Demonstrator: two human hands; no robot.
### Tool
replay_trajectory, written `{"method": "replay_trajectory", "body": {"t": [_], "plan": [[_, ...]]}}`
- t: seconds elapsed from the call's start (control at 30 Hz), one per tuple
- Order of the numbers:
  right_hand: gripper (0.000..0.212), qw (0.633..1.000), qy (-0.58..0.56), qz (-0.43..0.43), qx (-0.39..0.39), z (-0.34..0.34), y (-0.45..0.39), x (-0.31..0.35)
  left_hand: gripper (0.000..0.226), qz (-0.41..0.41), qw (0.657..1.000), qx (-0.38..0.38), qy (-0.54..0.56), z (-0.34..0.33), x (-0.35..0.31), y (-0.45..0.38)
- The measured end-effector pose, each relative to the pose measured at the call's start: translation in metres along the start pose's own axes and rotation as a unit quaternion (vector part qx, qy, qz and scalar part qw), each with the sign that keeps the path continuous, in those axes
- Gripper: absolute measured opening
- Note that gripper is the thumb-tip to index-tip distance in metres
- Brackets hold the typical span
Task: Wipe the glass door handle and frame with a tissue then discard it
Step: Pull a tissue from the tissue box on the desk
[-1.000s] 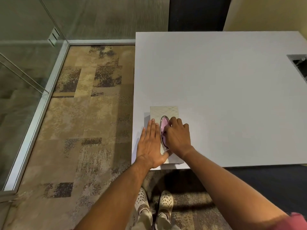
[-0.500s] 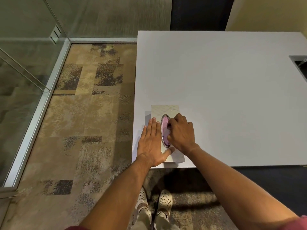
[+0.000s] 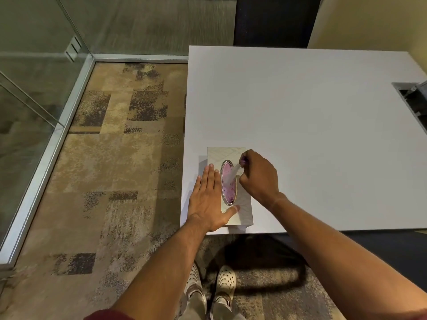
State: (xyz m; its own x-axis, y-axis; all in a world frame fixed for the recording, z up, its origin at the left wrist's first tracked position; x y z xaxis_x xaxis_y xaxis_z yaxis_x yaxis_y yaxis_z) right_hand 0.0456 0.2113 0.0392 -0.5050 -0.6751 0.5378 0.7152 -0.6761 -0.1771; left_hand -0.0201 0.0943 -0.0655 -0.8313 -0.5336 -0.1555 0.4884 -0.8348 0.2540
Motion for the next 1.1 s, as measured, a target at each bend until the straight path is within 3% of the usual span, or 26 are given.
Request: {"method": "replay_trajectory", "body": {"t": [0.3, 0.7, 1.1], "plan": [[0.021, 0.997, -0.044, -0.015, -0.065, 0.017, -0.002, 0.000, 0.116, 0.000, 1.000, 0.001, 0.002, 0.000, 0.000, 0.000], [0.012, 0.960, -0.131, 0.032, -0.244, 0.079, -0.023, 0.026, 0.117, -0.003, 1.000, 0.006, -0.017, -0.002, 0.000, 0.000], [0.008, 0.967, -0.157, 0.028, -0.200, 0.096, -0.049, 0.025, 0.118, -0.010, 1.000, 0.020, -0.010, -0.002, 0.001, 0.000]]}}
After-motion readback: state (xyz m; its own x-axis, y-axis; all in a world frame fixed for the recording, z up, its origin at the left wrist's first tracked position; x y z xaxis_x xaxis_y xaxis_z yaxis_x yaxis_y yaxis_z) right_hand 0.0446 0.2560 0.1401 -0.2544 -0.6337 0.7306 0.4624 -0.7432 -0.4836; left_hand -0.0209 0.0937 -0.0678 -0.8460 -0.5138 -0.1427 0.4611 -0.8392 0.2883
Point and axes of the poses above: each hand's wrist, its own y-axis away from the middle knuckle, its own z-axis out of the back of the hand, x = y × z, the point moved 9 cm from there along -y, towards the middle knuckle, and after that the axes turned 7 degrees about z, right-handed, at the moved point
